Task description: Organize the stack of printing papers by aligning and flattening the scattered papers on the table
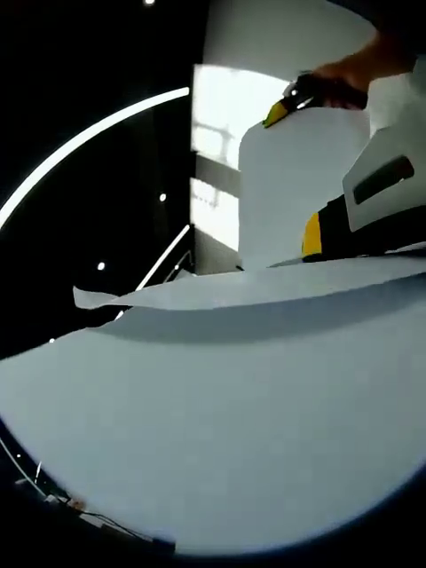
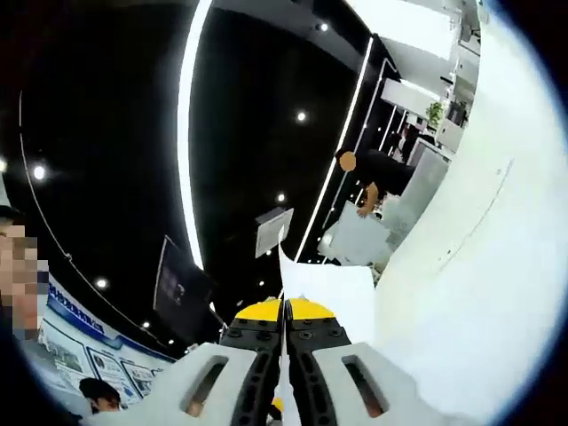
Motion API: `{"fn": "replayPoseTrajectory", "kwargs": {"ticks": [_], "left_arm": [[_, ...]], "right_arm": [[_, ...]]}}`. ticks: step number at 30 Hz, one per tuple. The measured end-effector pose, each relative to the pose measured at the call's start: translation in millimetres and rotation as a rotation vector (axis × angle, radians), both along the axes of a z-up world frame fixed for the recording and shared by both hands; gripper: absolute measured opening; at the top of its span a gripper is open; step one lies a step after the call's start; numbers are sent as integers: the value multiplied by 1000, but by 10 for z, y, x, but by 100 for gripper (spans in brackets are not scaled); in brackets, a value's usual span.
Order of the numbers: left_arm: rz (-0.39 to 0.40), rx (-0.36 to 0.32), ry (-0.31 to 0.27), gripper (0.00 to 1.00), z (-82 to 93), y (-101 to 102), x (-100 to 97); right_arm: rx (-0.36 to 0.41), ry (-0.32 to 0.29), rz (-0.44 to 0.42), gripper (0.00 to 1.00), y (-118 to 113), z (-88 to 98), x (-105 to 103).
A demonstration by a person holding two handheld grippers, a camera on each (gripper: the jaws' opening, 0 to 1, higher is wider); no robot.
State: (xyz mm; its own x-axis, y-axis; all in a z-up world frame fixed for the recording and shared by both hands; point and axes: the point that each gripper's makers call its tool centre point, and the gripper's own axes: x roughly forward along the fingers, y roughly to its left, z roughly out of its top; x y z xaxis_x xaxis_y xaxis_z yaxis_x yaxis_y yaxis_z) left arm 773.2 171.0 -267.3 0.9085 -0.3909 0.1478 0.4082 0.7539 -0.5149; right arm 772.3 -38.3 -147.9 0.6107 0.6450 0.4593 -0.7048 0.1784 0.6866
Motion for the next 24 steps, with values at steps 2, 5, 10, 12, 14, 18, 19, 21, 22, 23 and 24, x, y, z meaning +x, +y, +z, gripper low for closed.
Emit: {"fn": "replayPoseTrajectory", "kwargs": {"ticks": [2,5,10,12,14,18,19,21,22,23,24], "left_arm": [[-1,-6,0,7,3,7,-2],[0,-14,0,7,11,18,-5],[-2,-15,0,7,14,17,-8],[-2,-18,0,7,16,22,-6],[-3,-21,0,7,17,23,-7],[-6,-21,-1,7,19,22,-7],[-6,-22,-1,7,19,22,-8],[-6,-22,-1,7,19,21,-9],[-6,-22,-1,7,19,20,-8],[-7,-22,-1,7,19,20,-8],[-7,-22,-1,7,18,20,-8]], "right_arm": [[5,-23,15,0,17,113,-55],[16,-45,49,0,112,262,-114],[12,-84,92,0,268,452,-219],[16,-94,107,0,378,523,-324],[17,-107,127,0,411,582,-390],[18,-140,172,0,519,730,-545],[21,-149,181,0,537,773,-585],[26,-168,197,0,567,858,-661],[30,-178,204,0,577,898,-695],[33,-187,211,0,587,939,-729],[36,-195,218,0,596,975,-762]]}}
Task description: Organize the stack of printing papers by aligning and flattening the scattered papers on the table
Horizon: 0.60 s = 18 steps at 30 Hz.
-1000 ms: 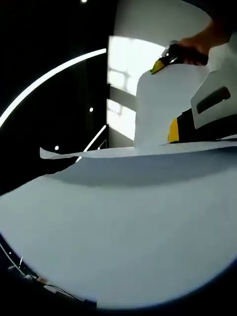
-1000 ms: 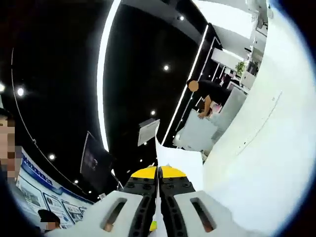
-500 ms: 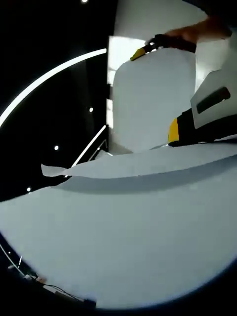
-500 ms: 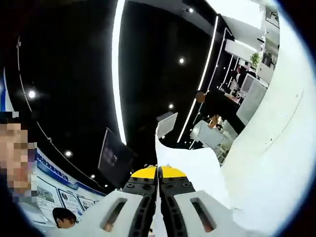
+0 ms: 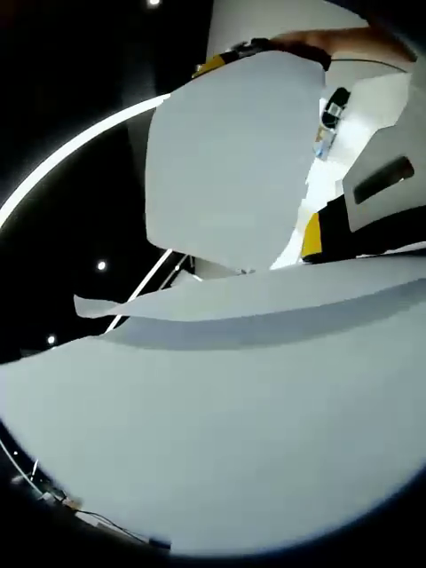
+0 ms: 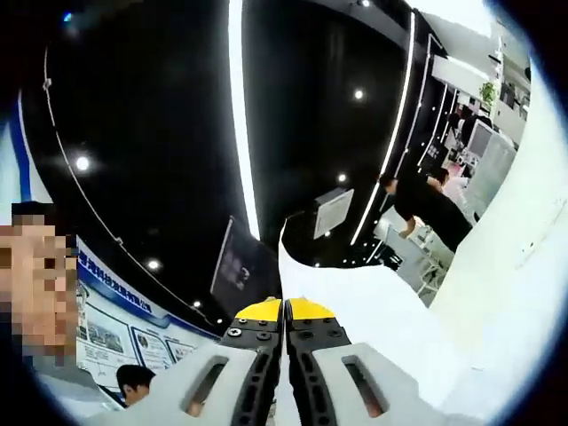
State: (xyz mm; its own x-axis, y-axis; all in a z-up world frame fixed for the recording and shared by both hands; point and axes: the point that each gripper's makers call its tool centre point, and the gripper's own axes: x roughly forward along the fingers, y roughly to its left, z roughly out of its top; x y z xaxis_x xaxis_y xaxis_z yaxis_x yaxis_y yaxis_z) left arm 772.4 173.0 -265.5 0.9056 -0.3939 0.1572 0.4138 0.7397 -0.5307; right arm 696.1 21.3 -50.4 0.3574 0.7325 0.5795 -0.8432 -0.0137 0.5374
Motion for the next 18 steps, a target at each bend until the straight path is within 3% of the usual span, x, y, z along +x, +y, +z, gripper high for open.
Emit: {"fn": "replayPoseTrajectory", "kwargs": {"ticks": [12,18], "left_arm": [[-1,6,-1,7,-7,-12,1],[-3,8,-1,7,-5,-21,-2]], "right_arm": [[60,-46,86,0,45,250,-241],[61,-19,45,0,19,147,-123]]}}
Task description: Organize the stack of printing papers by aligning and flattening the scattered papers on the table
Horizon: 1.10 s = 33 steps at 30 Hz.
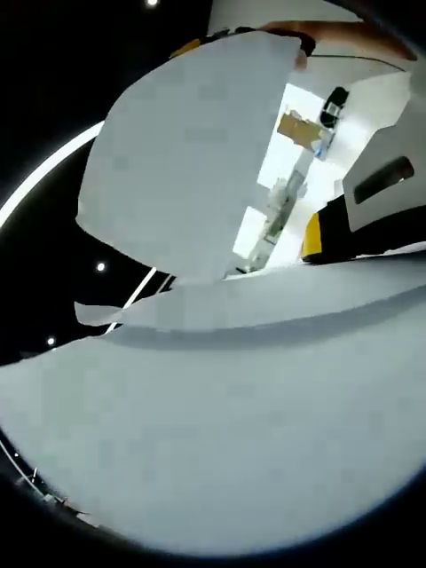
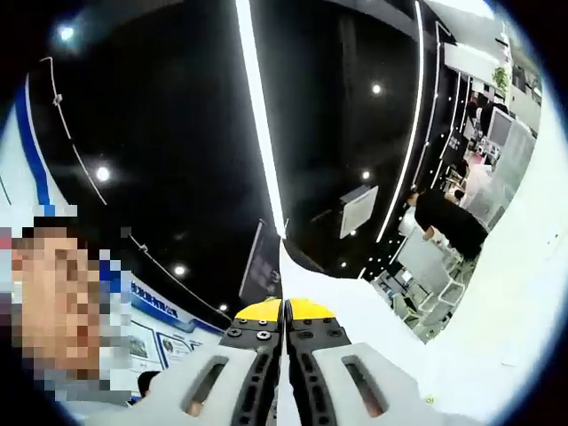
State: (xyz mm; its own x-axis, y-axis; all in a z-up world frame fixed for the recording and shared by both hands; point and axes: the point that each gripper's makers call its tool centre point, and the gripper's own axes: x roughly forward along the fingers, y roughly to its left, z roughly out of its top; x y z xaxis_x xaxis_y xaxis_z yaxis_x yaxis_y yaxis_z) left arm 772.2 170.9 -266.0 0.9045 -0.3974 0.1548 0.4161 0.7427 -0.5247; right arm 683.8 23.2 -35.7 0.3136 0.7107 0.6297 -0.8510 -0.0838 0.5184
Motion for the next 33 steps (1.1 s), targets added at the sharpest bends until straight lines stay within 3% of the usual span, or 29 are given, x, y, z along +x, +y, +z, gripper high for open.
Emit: {"fn": "replayPoseTrajectory", "kwargs": {"ticks": [5,8,15,22,29,33], "left_arm": [[0,-3,0,7,6,-2,-7],[-1,-5,0,7,10,-6,-13],[-1,-8,0,7,13,-22,-15],[-1,-9,0,7,8,-8,3],[-1,-12,1,7,3,9,18],[-2,-16,1,7,4,16,22]], "right_arm": [[-51,56,-146,0,-78,-328,348],[-67,144,-221,0,-231,-764,729],[-110,205,-413,0,-577,-1183,1111],[-140,262,-515,0,-742,-1434,1310],[-133,336,-547,0,-860,-1665,1472],[-172,352,-568,0,-852,-1771,1517]]}}
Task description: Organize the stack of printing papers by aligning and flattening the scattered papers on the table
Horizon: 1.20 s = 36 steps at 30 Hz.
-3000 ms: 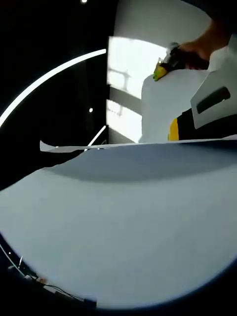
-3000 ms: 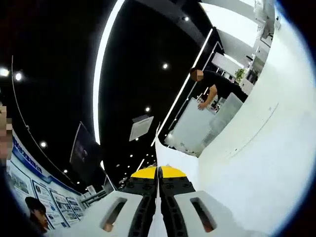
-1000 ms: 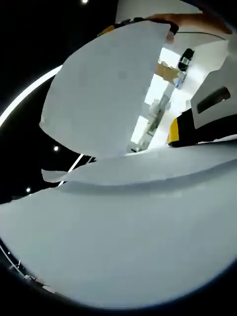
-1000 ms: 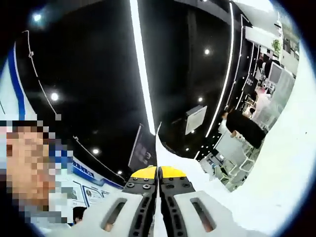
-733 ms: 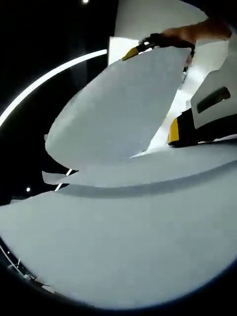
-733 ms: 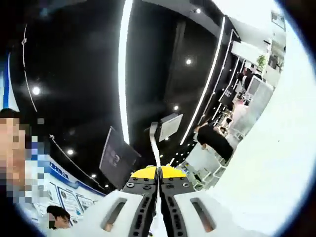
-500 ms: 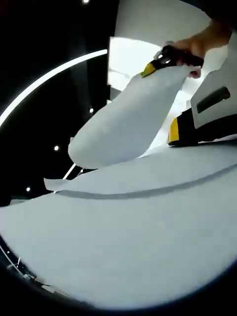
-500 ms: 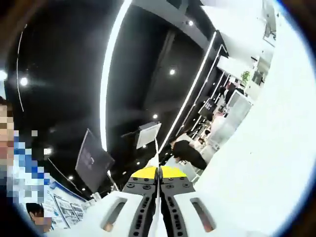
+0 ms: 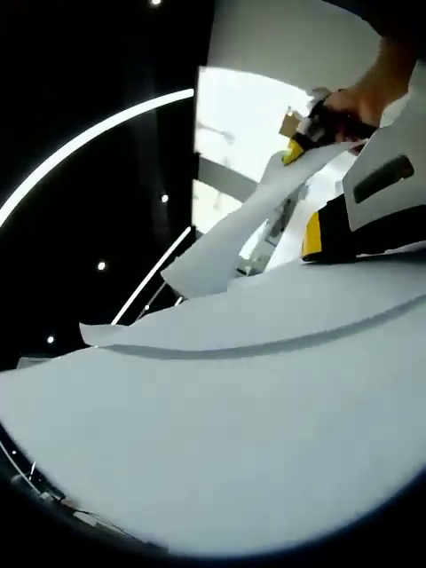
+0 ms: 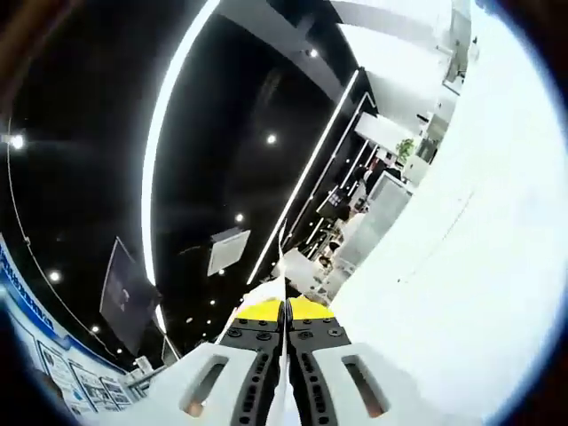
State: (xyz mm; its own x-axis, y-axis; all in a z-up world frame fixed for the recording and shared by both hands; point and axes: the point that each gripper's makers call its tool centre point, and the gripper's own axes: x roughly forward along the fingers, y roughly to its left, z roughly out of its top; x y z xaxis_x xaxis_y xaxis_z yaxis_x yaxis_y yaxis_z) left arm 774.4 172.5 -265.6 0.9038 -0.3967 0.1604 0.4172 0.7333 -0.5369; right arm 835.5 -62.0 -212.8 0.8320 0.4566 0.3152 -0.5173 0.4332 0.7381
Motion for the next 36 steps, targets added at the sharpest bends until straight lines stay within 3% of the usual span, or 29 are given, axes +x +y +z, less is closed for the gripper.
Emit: {"fn": "replayPoseTrajectory", "kwargs": {"ticks": [8,18,28,34,36], "left_arm": [[-1,-5,-2,7,4,5,-4],[-6,-9,-5,7,10,0,-12],[-13,-59,-5,8,40,36,-19],[-20,-82,-5,9,54,36,-25],[-22,-84,-5,9,57,31,-27]], "right_arm": [[-108,81,-74,0,-101,-258,96],[-191,41,-45,0,83,-280,14],[-138,-110,-6,0,174,-25,-192],[-223,-276,36,0,299,104,-397],[-222,-287,37,0,285,107,-426]]}}
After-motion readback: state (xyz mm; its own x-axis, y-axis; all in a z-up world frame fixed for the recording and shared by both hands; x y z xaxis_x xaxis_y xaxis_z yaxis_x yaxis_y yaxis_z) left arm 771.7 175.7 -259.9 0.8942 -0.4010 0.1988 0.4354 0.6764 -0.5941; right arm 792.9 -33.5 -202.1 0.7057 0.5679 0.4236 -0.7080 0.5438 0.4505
